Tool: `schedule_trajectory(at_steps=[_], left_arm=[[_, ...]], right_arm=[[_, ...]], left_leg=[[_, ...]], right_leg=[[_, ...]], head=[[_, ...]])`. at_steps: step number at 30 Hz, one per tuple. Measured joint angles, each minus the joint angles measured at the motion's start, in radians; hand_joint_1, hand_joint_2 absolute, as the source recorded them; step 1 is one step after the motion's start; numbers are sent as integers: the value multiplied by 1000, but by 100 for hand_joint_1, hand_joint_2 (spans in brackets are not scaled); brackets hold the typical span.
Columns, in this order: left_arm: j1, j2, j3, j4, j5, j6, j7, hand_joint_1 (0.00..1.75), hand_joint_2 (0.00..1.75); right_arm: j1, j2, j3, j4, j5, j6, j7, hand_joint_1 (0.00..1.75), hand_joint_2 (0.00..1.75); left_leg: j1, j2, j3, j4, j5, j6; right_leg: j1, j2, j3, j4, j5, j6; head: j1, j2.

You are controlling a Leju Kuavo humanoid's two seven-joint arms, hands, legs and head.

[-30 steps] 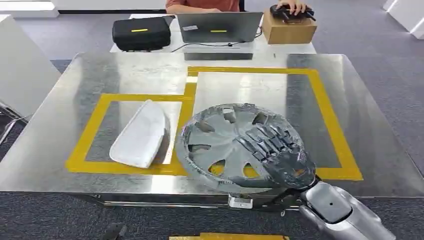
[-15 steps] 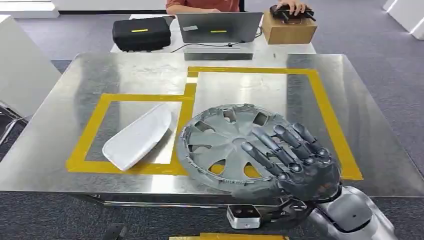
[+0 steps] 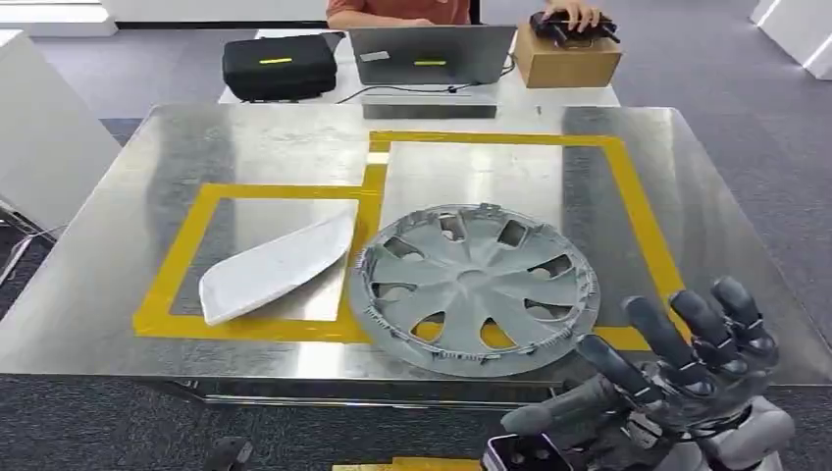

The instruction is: Take the parts from the cabinet and place them on the table.

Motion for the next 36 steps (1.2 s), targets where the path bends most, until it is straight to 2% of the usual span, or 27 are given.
schedule_trajectory(at_steps=[2, 3, 4, 5, 7, 8, 9, 11, 12, 13, 14, 17, 18, 19, 21, 22, 23, 24, 25, 27, 28, 29, 30, 32, 33, 34, 36], left_arm=[[0, -2, 0, 0, 0, 0, 1, 0, 0], [-3, -1, 0, 0, 0, 0, 2, 0, 0], [-3, -2, 0, 0, 0, 0, 2, 0, 0], [-2, -2, 0, 0, 1, 0, 4, 0, 0], [3, -1, 0, 0, 1, 0, 6, 0, 0], [4, -1, 0, 0, 1, 0, 6, 0, 0], [4, -1, 0, 0, 2, 0, 7, 0, 0], [2, -2, 0, 0, 2, 0, 7, 0, 0], [1, -2, 0, 0, 3, 0, 7, 0, 0], [1, 2, 0, 0, 3, 2, 7, 0, 0], [1, 2, 0, 0, 4, 2, 7, 0, 0], [3, 3, 0, 0, 4, 4, 7, 0, 0], [3, 3, 0, 0, 5, 11, 7, 0, 0], [4, 3, 0, 0, 5, 20, 5, 0, 0], [6, 1, 1, 0, 9, 32, -2, 0, 0], [6, 0, 1, 0, 10, 37, -4, 0, 0], [6, -2, 1, 0, 10, 38, -6, 0, 0], [7, -3, 1, 0, 10, 37, -5, 0, 0], [8, -4, 2, 0, 7, 35, -1, 0, 0], [7, -5, 5, 0, 2, 35, 1, 0, 0], [6, -2, 10, 0, 1, 36, 0, 0, 0], [4, -4, 14, 0, 1, 37, -3, 0, 0], [3, -4, 16, 0, 1, 38, -6, 0, 0], [6, -5, 20, 0, 2, 39, -8, 0, 0], [7, -7, 21, 2, 2, 39, -8, 0, 0], [6, -6, 23, 2, 3, 39, -8, 0, 0], [7, -9, 26, 2, 3, 39, -8, 0, 0]], right_arm=[[4, 7, -6, -6, 0, 0, 0, 0, 0], [11, 8, -11, -8, 0, 0, 0, 0, 0], [10, 10, -13, -9, 0, -1, 0, 0, 0], [10, 10, -16, -9, 0, -1, 0, 0, 0], [16, 10, -22, -9, 1, -1, 0, 0, 0], [18, 11, -26, -9, 1, -1, 0, 0, 0], [20, 11, -27, -9, 2, -1, 0, 0, 0], [21, 14, -29, -9, 3, -1, 0, 0, 0], [21, 16, -31, -9, 3, -1, 0, 0, 0], [22, 16, -33, -8, 3, -1, 0, 0, 0], [26, 18, -35, -8, 2, -2, 0, 0, 0], [28, 22, -40, -5, 4, -1, 0, 0, 0], [27, 24, -41, -5, 4, -1, 0, 0, 0], [28, 25, -41, -5, 5, -1, 0, 0, 0], [32, 29, -42, -2, 6, -1, 6, 0, 0], [36, 29, -43, 0, 5, -1, 7, 0, 0], [40, 29, -45, 4, 2, -1, 6, 0, 0], [45, 30, -48, 8, 2, -1, 9, 0, 0], [48, 30, -50, 11, 5, -1, 15, 0, 0], [48, 30, -51, 20, 10, -1, 29, 0, 0], [48, 30, -51, 28, 15, -1, 39, 0, 0], [48, 29, -51, 39, 19, -1, 52, 0, 0], [48, 29, -51, 49, 22, -1, 62, 0, 0], [48, 29, -51, 65, 32, -1, 81, 0, 0], [49, 29, -51, 70, 37, -1, 90, 0, 0], [49, 27, -51, 75, 41, -1, 107, 0, 0], [49, 20, -48, 86, 54, -1, 134, 0, 0]], left_leg=[[7, 5, 4, -23, 21, 11], [11, 17, 10, -37, 32, 14], [13, 19, 9, -45, 39, 21], [13, 23, 4, -45, 40, 21], [13, 37, -5, -42, 43, 17], [14, 42, -9, -41, 46, 13], [16, 45, -14, -39, 48, 9], [23, 48, -26, -28, 51, 2], [23, 48, -30, -18, 51, -8], [21, 46, -39, -14, 53, -17], [18, 46, -38, -12, 56, -23], [21, 46, -48, -8, 71, -43], [24, 43, -57, 1, 52, -48], [24, 41, -70, 40, -3, -50], [23, 39, -109, 186, -118, -52], [23, 39, -124, 260, -153, -51], [23, 38, -124, 296, -161, -48], [21, 37, -102, 288, -145, -43], [18, 37, -65, 244, -117, -35], [8, 34, 48, 82, -65, -9], [-1, 28, 106, 5, -71, 4], [-2, 29, 129, -43, -80, 9], [-6, 28, 119, -41, -79, 5], [-9, 28, 112, -47, -59, 12], [0, 34, 102, -58, -41, 17], [-1, 36, 89, -57, -30, 24], [-2, 40, 61, -57, -9, 31]], right_leg=[[6, 9, 4, -7, 11, 13], [6, -15, -13, 5, -16, 12], [7, -40, -30, 54, -62, 14], [5, -54, -56, 128, -104, 17], [-2, -65, -108, 271, -168, 26], [-6, -66, -109, 292, -167, 31], [-10, -68, -88, 266, -147, 35], [-19, -76, 21, 95, -73, 46], [-25, -84, 77, 3, -63, 54], [-14, -76, 94, -4, -71, 44], [-16, -71, 79, 6, -59, 30], [-16, -69, 57, 4, -59, 5], [-17, -71, 57, 3, -50, -9], [-16, -70, 43, 2, -44, -18], [-10, -69, 20, 4, -23, -26], [-6, -69, 7, 5, -14, -28], [-2, -70, -3, 5, -6, -29], [2, -70, -15, 5, 3, -30], [6, -70, -27, 5, 11, -30], [12, -66, -47, 5, 31, -28], [14, -66, -50, 6, 38, -25], [17, -65, -54, 7, 45, -21], [14, -68, -55, 3, 57, -15], [11, -68, -55, -6, 78, -2], [8, -67, -62, -2, 69, 2], [9, -69, -79, 21, 21, 5], [5, -69, -113, 158, -108, 13]], head=[[0, 0], [1, 0], [10, 0], [10, 0], [10, 0], [10, 0], [10, 0], [9, 0], [10, 0], [14, 0], [10, 0], [12, 0], [8, 0], [3, 0], [0, 0], [-1, 0], [0, 0], [-1, 0], [-1, 0], [-1, 0], [1, 0], [0, 0], [1, 0], [-1, 0], [-6, 0], [-5, 0], [2, 0]])
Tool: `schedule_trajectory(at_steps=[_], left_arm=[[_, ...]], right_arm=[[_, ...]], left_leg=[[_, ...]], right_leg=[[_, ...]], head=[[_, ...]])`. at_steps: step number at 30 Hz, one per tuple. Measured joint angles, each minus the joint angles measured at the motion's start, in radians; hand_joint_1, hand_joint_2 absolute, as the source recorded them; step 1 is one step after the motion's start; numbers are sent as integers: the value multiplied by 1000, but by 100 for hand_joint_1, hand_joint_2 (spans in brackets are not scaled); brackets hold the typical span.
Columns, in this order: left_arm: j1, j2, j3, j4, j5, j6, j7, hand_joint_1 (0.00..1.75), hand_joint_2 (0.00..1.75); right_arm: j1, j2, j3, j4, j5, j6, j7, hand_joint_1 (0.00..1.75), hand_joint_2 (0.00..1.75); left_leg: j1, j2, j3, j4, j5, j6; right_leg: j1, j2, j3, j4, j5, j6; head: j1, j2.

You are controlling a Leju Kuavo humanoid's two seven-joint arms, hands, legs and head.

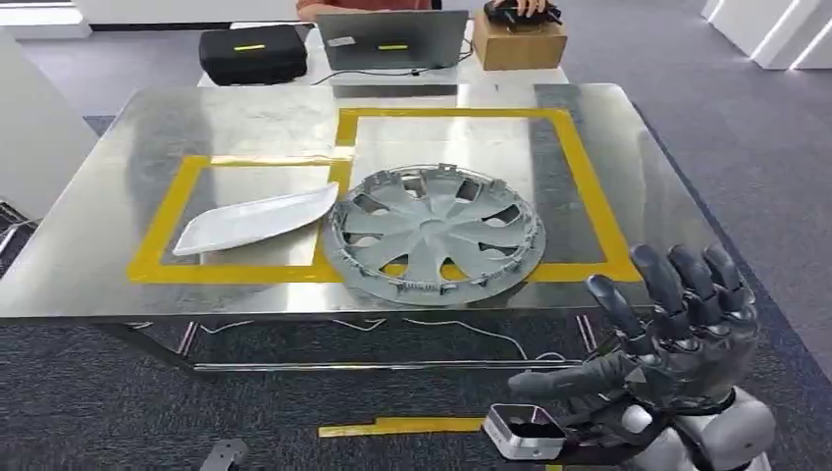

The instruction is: Take the parts from the cabinet and place them on the table.

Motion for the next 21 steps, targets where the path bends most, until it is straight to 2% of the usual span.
schedule_trajectory(at_steps=[1, 2, 3, 4, 5, 6, 7, 8, 9, 11, 12, 13, 14, 15, 16, 17, 18, 19, 20, 21], left_arm=[[1, -1, 0, 0, 0, 0, 0, 0, 0], [1, 0, 1, 0, 0, 0, 0, 0, 0], [1, 0, 2, 0, 1, 0, 0, 0, 0], [1, -1, 3, 0, 1, 0, 0, 0, 0], [1, -1, 4, 0, 1, 0, 0, 0, 0], [1, -1, 6, 0, 1, 0, 0, 0, 0], [1, -1, 7, 0, 1, 0, 0, 0, 0], [0, -2, 8, 0, 1, 1, 0, 0, 0], [1, -1, 9, 0, 1, 2, 0, 0, 0], [1, -1, 10, 0, 1, 3, 0, 0, 0], [3, 0, 11, 1, 1, 4, 0, 0, 0], [5, 0, 12, 1, 1, 6, 0, 0, 0], [6, 0, 13, 1, 1, 6, 1, 0, 0], [6, -1, 14, 1, 1, 6, 1, 0, 0], [6, 0, 16, 1, 1, 6, 1, 0, 0], [6, -1, 16, 1, 1, 6, 2, 0, 0], [6, 0, 16, 1, 1, 7, 2, 0, 0], [6, 0, 17, 1, 1, 7, 2, 0, 0], [6, 0, 17, 1, 1, 7, 2, 0, 0], [6, 0, 17, 1, -1, 8, 2, 0, 0]], right_arm=[[0, -3, 1, 5, 2, 0, 8, 0, 0], [0, -8, 1, 10, 4, 0, 14, 0, 0], [1, -10, 1, 14, 5, 0, 19, 0, 0], [0, -13, 3, 19, 5, 0, 23, 0, 0], [0, -15, 6, 21, 6, 0, 27, 0, 0], [-1, -18, 9, 23, 6, 0, 28, 0, 0], [-3, -19, 11, 24, 7, 0, 30, 0, 0], [-5, -20, 16, 25, 8, 0, 34, 0, 0], [-6, -22, 20, 26, 10, 0, 43, 0, 0], [-3, -28, 27, 30, 16, 0, 58, 0, 0], [-3, -30, 29, 31, 19, 0, 67, 0, 0], [-5, -32, 33, 32, 21, 0, 78, 0, 0], [-5, -34, 38, 34, 22, 0, 93, 0, 0], [-5, -36, 44, 36, 27, 0, 108, 0, 0], [-4, -40, 49, 40, 31, 0, 124, 0, 0], [-3, -45, 54, 45, 31, 0, 140, 0, 0], [-2, -48, 56, 49, 32, 0, 151, 0, 0], [-2, -51, 58, 54, 34, 0, 166, 0, 0], [-2, -55, 60, 60, 27, 2, 178, 0, 0], [-7, -63, 61, 69, 14, 5, 197, 0, 0]], left_leg=[[-1, 2, -14, 1, 12, 0], [-1, 4, -31, 3, 24, -1], [-1, 5, -48, 5, 36, -3], [0, 7, -64, 8, 45, -5], [1, 8, -77, 13, 52, -9], [2, 8, -86, 21, 58, -13], [0, 7, -95, 31, 61, -18], [-4, 7, -105, 42, 66, -23], [-5, 8, -110, 43, 76, -29], [-2, 8, -117, 42, 93, -39], [-2, 6, -121, 47, 89, -45], [1, -1, -130, 66, 52, -54], [3, -3, -145, 120, -11, -60], [6, -3, -166, 197, -72, -64], [7, -3, -184, 273, -117, -67], [9, -3, -192, 335, -134, -69], [9, -4, -184, 351, -120, -69], [10, -4, -158, 331, -86, -68], [10, -4, -113, 272, -47, -65], [10, -5, -52, 181, -18, -59]], right_leg=[[-1, 0, -14, 74, -39, 4], [-2, 0, -20, 131, -46, 8], [-3, -1, -9, 152, -20, 12], [-5, -2, 23, 132, 21, 13], [-6, -4, 73, 76, 57, 14], [-7, -7, 139, -10, 71, 13], [-8, -10, 211, -110, 45, 12], [-3, -7, 262, -182, 18, 11], [-3, -7, 260, -192, 9, 4], [0, -5, 247, -186, 18, -9], [-8, -8, 232, -192, 31, -23], [-7, -11, 222, -192, 39, -33], [-7, -12, 210, -192, 48, -41], [-7, -12, 204, -192, 59, -43], [-6, -12, 189, -190, 72, -44], [-6, -11, 173, -189, 85, -44], [-6, -11, 157, -187, 95, -42], [-6, -11, 140, -183, 105, -41], [-6, -10, 125, -179, 114, -38], [-6, -8, 112, -176, 122, -34]], head=[[-2, 0], [0, 0], [-1, 0], [0, 0], [-1, 0], [0, 0], [0, 0], [0, 0], [0, 0], [0, 0], [0, 0], [-2, 0], [-4, 0], [-5, 0], [-5, 0], [-5, 0], [-5, 0], [-5, 0], [-5, 0], [-5, 0]])
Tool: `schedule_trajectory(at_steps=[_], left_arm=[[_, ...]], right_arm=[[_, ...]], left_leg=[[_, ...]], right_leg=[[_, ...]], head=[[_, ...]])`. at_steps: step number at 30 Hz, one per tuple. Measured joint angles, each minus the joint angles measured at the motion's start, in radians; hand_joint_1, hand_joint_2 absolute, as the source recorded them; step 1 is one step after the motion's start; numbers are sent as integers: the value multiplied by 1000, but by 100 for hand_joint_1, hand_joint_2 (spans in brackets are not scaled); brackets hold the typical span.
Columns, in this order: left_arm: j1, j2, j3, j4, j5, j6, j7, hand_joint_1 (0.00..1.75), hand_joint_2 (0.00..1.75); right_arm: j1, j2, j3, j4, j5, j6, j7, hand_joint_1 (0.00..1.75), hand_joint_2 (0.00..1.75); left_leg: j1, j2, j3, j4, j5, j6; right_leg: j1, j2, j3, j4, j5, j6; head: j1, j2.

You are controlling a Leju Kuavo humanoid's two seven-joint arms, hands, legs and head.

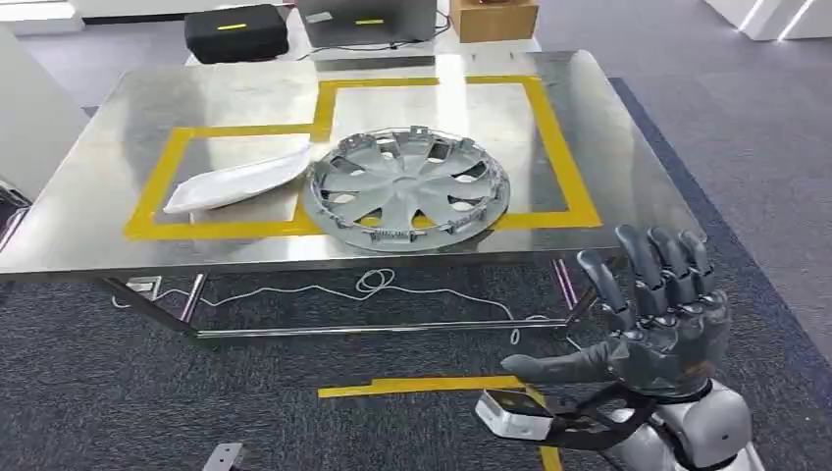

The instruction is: Take the parts from the cabinet and place them on the table.

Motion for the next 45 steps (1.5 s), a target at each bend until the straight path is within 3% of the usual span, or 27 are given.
schedule_trajectory(at_steps=[2, 6, 8, 10, 11, 12, 13, 15, 16, 17, 18, 20, 21, 22, 23, 25, 27, 29, 31, 33, 36, 37, 39, 41, 42, 44, 45], left_arm=[[-3, 2, 1, 0, -1, 2, 0, 0, 0], [2, 0, 2, 0, -1, 1, 1, 0, 0], [0, 0, 2, 1, -1, 1, 1, 0, 0], [1, 0, 2, 1, -1, 1, 1, 0, 0], [1, 0, 2, 1, 0, 1, 1, 0, 0], [2, 0, 3, 1, 0, 2, 2, 0, 0], [3, 0, 5, 1, 0, 2, 2, 0, 0], [5, 0, 8, 1, 0, 2, 2, 0, 0], [5, 0, 9, 1, 0, 3, 1, 0, 0], [5, -1, 10, 1, 0, 5, 1, 0, 0], [5, -1, 12, 1, -1, 5, 1, 0, 0], [5, -1, 17, 1, -1, 5, 1, 0, 0], [6, 0, 18, 1, -2, 6, 1, 0, 0], [6, 1, 19, 1, -4, 8, 1, 0, 0], [7, 1, 19, 1, -7, 8, 3, 0, 0], [5, 1, 19, 1, -13, 9, 6, 0, 0], [5, 1, 19, 1, -17, 9, 8, 0, 0], [5, 2, 19, 1, -19, 10, 10, 0, 0], [3, 2, 19, 1, -20, 10, 10, 0, 0], [-2, 3, 19, 1, -22, 10, 10, 0, 0], [-7, 3, 19, 2, -32, 10, 16, 0, 0], [-7, 0, 19, 2, -34, 10, 17, 0, 0], [-14, 0, 18, 2, -35, 12, 19, 0, 0], [-14, -1, 18, 2, -35, 11, 21, 0, 0], [-15, -1, 18, 2, -35, 11, 21, 0, 0], [-16, -1, 18, 2, -37, 11, 22, 0, 0], [-18, -1, 17, 2, -37, 12, 24, 0, 0]], right_arm=[[0, -10, 5, 27, 6, -2, 54, 0, 0], [16, -28, 19, 111, -10, -3, 161, 0, 0], [23, -42, 22, 154, -27, -3, 192, 0, 0], [26, -51, 23, 192, -42, -3, 211, 0, 0], [29, -53, 26, 210, -61, 3, 227, 0, 0], [33, -55, 30, 233, -89, 12, 247, 0, 0], [37, -60, 34, 271, -132, 24, 272, 0, 0], [38, -65, 39, 346, -214, 61, 304, 0, 0], [35, -65, 40, 394, -265, 74, 309, 0, 0], [29, -64, 41, 457, -330, 89, 313, 0, 0], [22, -64, 42, 520, -382, 100, 315, 0, 0], [4, -63, 44, 681, -471, 113, 302, 0, 0], [-5, -56, 44, 761, -504, 121, 295, 0, 0], [-20, -51, 44, 857, -537, 133, 290, 0, 0], [-35, -43, 41, 943, -568, 143, 285, 0, 0], [-63, -24, 37, 1107, -598, 147, 266, 0, 0], [-82, -14, 34, 1239, -617, 161, 264, 0, 0], [-95, -2, 27, 1350, -628, 163, 261, 0, 0], [-108, 7, 21, 1422, -632, 165, 259, 0, 0], [-124, 15, 16, 1478, -644, 197, 263, 0, 0], [-134, 20, -8, 1572, -715, 290, 266, 0, 0], [-133, 20, -26, 1600, -756, 328, 258, 0, 0], [-128, 22, -68, 1654, -814, 382, 248, 0, 0], [-125, 22, -100, 1691, -828, 395, 241, 0, 0], [-125, 22, -111, 1705, -832, 399, 241, 0, 0], [-125, 22, -129, 1729, -847, 421, 257, 0, 0], [-124, 22, -142, 1741, -858, 439, 273, 0, 0]], left_leg=[[-5, -9, 105, -166, -23, 14], [-7, -8, 85, -189, -1, 33], [-3, -1, 66, -190, 20, 50], [-7, 1, 36, -186, 41, 54], [-9, 3, 19, -184, 52, 55], [-11, 4, 3, -183, 62, 55], [-12, 4, -13, -180, 72, 54], [-14, 4, -36, -174, 88, 50], [-14, 3, -44, -169, 93, 47], [-19, 3, -54, -164, 99, 41], [-19, 4, -58, -161, 108, 36], [-15, 4, -65, -162, 125, 29], [-18, 3, -68, -161, 132, 24], [-15, -1, -77, -153, 110, 17], [-14, -3, -91, -117, 57, 9], [-8, -3, -130, 35, -57, -1], [-7, -3, -149, 155, -97, -4], [-6, -3, -94, 112, -38, -1], [-7, -6, 20, -58, 16, 10], [-11, -13, 76, -161, -14, 20], [-17, -12, 63, -159, 3, 36], [-5, -7, 60, -175, 19, 46], [-9, -5, 35, -173, 40, 61], [-13, -3, 5, -169, 59, 61], [-14, 0, -10, -167, 69, 60], [-15, 4, -41, -159, 88, 59], [-15, 5, -58, -154, 96, 56]], right_leg=[[5, 2, -14, 4, 15, 12], [3, 0, -20, -9, 54, 39], [-2, 1, -53, 47, -36, 45], [-2, 2, -96, 207, -147, 51], [-2, 1, -113, 282, -177, 54], [-2, 1, -113, 320, -172, 54], [-2, 1, -89, 311, -140, 54], [-1, 1, 13, 182, -67, 46], [0, 1, 79, 87, -58, 40], [6, 0, 140, -3, -90, 36], [5, 0, 160, -39, -99, 36], [10, 2, 147, -36, -97, 30], [7, 1, 131, -38, -87, 21], [1, -5, 135, -40, -75, 8], [1, -5, 121, -39, -68, -2], [2, -5, 96, -33, -51, -6], [2, -7, 69, -23, -38, -6], [2, -8, 39, -6, -29, -4], [3, -4, 19, 7, -22, 0], [7, 0, 6, 14, -11, 10], [2, -1, 2, 6, 14, 32], [0, 1, -7, 11, 3, 37], [1, 2, -44, 90, -97, 43], [1, 2, -83, 246, -194, 49], [1, 2, -90, 302, -204, 51], [1, 2, -53, 299, -139, 51], [1, 2, -6, 245, -96, 49]], head=[[0, 0], [1, 0], [7, 0], [8, 0], [8, 0], [7, 0], [8, 0], [8, 0], [8, 0], [8, 0], [5, 0], [6, 0], [7, 0], [8, 0], [3, 0], [2, 0], [1, 0], [2, 0], [1, 0], [3, 0], [3, 0], [2, 0], [9, 0], [8, 0], [8, 0], [8, 0], [8, 0]])
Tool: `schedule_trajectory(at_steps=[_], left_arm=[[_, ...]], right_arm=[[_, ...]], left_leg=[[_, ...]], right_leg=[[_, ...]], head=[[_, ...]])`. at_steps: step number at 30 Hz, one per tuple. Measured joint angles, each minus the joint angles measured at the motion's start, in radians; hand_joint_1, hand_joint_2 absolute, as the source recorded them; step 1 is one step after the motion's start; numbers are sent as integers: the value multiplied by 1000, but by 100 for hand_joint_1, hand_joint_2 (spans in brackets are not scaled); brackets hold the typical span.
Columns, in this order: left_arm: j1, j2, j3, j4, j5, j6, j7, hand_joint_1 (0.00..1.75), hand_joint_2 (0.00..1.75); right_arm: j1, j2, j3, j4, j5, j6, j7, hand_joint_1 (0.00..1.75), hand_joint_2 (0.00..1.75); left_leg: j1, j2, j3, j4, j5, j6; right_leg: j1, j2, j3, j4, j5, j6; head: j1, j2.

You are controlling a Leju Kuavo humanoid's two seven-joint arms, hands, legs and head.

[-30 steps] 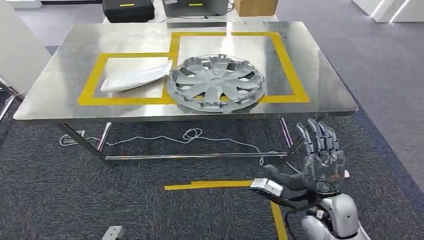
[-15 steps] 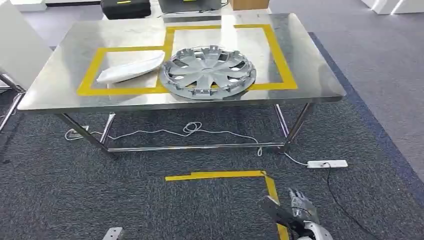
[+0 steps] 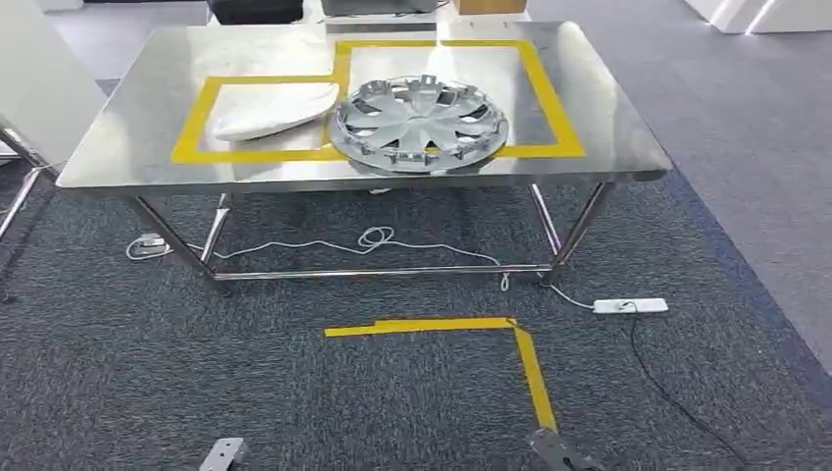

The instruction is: Take the parts from the cabinet and place them on the table.

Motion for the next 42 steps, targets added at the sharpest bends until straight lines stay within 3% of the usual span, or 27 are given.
schedule_trajectory(at_steps=[1, 3, 7, 9, 11, 12, 13, 14, 16, 17, 18, 19, 22, 23, 24, 26, 27, 28, 30, 31, 32, 33, 34, 37, 38, 41, 42], left_arm=[[-2, -2, -1, 0, -3, 0, 2, 0, 0], [-5, -2, -2, 0, -3, 3, 4, 0, 0], [-6, -2, -2, 0, -5, 10, 8, 0, 0], [-4, -2, -2, 1, -5, 15, 11, 0, 0], [-6, -2, -2, 1, -5, 17, 11, 0, 0], [-8, -2, -2, 1, -5, 17, 11, 0, 0], [-8, -2, -2, 1, -6, 18, 11, 0, 0], [-8, -2, -3, 1, -6, 20, 11, 0, 0], [-10, -3, -3, 1, -7, 21, 11, 0, 0], [-12, -3, -3, 1, -7, 22, 10, 0, 0], [-16, -2, -4, 1, -7, 22, 10, 0, 0], [-20, -3, -5, 1, -7, 22, 10, 0, 0], [-18, -4, -6, 1, -7, 23, 10, 0, 0], [-19, -8, -6, 2, -6, 24, 10, 0, 0], [-20, -8, -7, 2, -6, 24, 10, 0, 0], [-19, -9, -8, 2, -6, 24, 9, 0, 0], [-18, -9, -8, 2, -6, 24, 9, 0, 0], [-18, -9, -8, 2, -6, 24, 8, 0, 0], [-18, -9, -8, 2, -6, 24, 8, 0, 0], [-18, -9, -8, 2, -6, 24, 8, 0, 0], [-20, -9, -8, 2, -6, 24, 8, 0, 0], [-20, -9, -9, 2, -6, 24, 8, 0, 0], [-21, -10, -9, 2, -6, 24, 7, 0, 0], [-20, -8, -9, 2, -5, 24, 7, 0, 0], [-16, -8, -9, 3, -5, 25, 7, 0, 0], [-10, -8, -9, 3, -5, 27, 5, 0, 0], [-11, -8, -9, 3, -5, 28, 4, 0, 0]], right_arm=[[2, 0, -10, 10, -6, 13, 15, 0, 0], [4, 0, -26, 27, -3, 27, 38, 0, 0], [28, -2, -32, 64, 8, 47, 49, 0, 0], [35, -2, -40, 76, 8, 54, 44, 0, 0], [39, -3, -45, 81, 9, 58, 44, 0, 0], [39, -3, -45, 84, 17, 63, 44, 0, 0], [39, -3, -45, 86, 25, 70, 44, 0, 0], [40, -3, -45, 89, 31, 74, 44, 0, 0], [40, -2, -44, 90, 41, 84, 44, 0, 0], [38, -2, -44, 90, 45, 86, 44, 0, 0], [38, 1, -43, 90, 48, 87, 44, 0, 0], [38, 1, -43, 90, 50, 87, 44, 0, 0], [38, 1, -42, 95, 53, 90, 48, 0, 0], [39, 0, -42, 98, 53, 90, 50, 0, 0], [39, 0, -42, 98, 54, 90, 52, 0, 0], [40, 2, -42, 99, 55, 93, 53, 0, 0], [39, 2, -42, 99, 55, 94, 53, 0, 0], [39, 2, -42, 99, 55, 95, 53, 0, 0], [39, 2, -42, 99, 55, 95, 53, 0, 0], [39, 2, -42, 99, 55, 96, 53, 0, 0], [36, 2, -42, 99, 55, 96, 53, 0, 0], [32, 2, -42, 99, 55, 96, 53, 0, 0], [28, 2, -42, 99, 55, 96, 53, 0, 0], [27, 2, -42, 100, 55, 97, 53, 0, 0], [27, 4, -42, 103, 55, 98, 54, 0, 0], [30, 3, -42, 104, 58, 99, 53, 0, 0], [30, 3, -42, 104, 59, 99, 53, 0, 0]], left_leg=[[0, 0, -15, 5, 9, -3], [-5, -2, -31, 18, 24, -13], [-1, -4, -38, 11, 61, -36], [5, -8, -58, 79, -62, -50], [12, -8, -79, 223, -181, -59], [13, -8, -82, 287, -206, -62], [14, -8, -74, 326, -192, -63], [15, -8, -51, 321, -152, -63], [16, -9, 52, 196, -87, -56], [15, -10, 120, 104, -94, -50], [11, -13, 184, 13, -127, -43], [10, -13, 200, -33, -145, -37], [4, -11, 168, -26, -117, -20], [9, -2, 156, -29, -100, -11], [9, -3, 139, -30, -87, 1], [6, -2, 103, -29, -59, 5], [5, -1, 85, -27, -43, 4], [3, 1, 63, -25, -29, 3], [3, 3, 24, -18, -3, -1], [4, 3, 3, -12, 10, -4], [4, 2, -8, -3, 20, -9], [-2, 1, -19, 6, 27, -14], [-3, 3, -23, 14, 35, -19], [0, 3, -31, 9, 69, -34], [6, -1, -38, 16, 49, -42], [12, -4, -72, 177, -149, -59], [14, -4, -81, 255, -188, -62]], right_leg=[[-1, 0, 63, -85, 24, -2], [4, 0, 194, -272, -32, -10], [5, -3, 152, -272, -6, -41], [3, -8, 126, -271, 19, -62], [4, -8, 100, -269, 45, -64], [4, -8, 88, -268, 58, -63], [4, -7, 68, -264, 73, -61], [4, -7, 47, -260, 85, -59], [4, -7, 9, -247, 105, -52], [4, -6, -1, -240, 113, -48], [9, -5, -9, -235, 120, -42], [8, -7, -15, -235, 131, -36], [5, -6, -23, -246, 168, -18], [0, 0, -33, -234, 140, -13], [1, 0, -50, -197, 77, -13], [0, 0, -86, -49, -56, -8], [0, 0, -96, 25, -87, -6], [0, 0, -94, 75, -76, -4], [0, 0, -46, 70, 14, -5], [0, 0, 11, 10, 51, -7], [0, 0, 86, -83, 45, -9], [1, 0, 179, -203, -9, -10], [2, 3, 229, -288, -45, -15], [7, 0, 195, -282, -35, -36], [2, -7, 185, -281, -23, -46], [3, -11, 139, -278, 17, -62], [4, -11, 120, -277, 31, -62]], head=[[1, 0], [2, 0], [2, 0], [-5, 0], [-7, 0], [-8, 0], [-8, 0], [-8, 0], [-8, 0], [-9, 0], [-8, 0], [-6, 0], [-6, 0], [-13, 0], [-9, 0], [-4, 0], [-5, 0], [-4, 0], [-4, 0], [-4, 0], [-4, 0], [-2, 0], [-4, 0], [-3, 0], [-2, 0], [-8, 0], [-9, 0]])
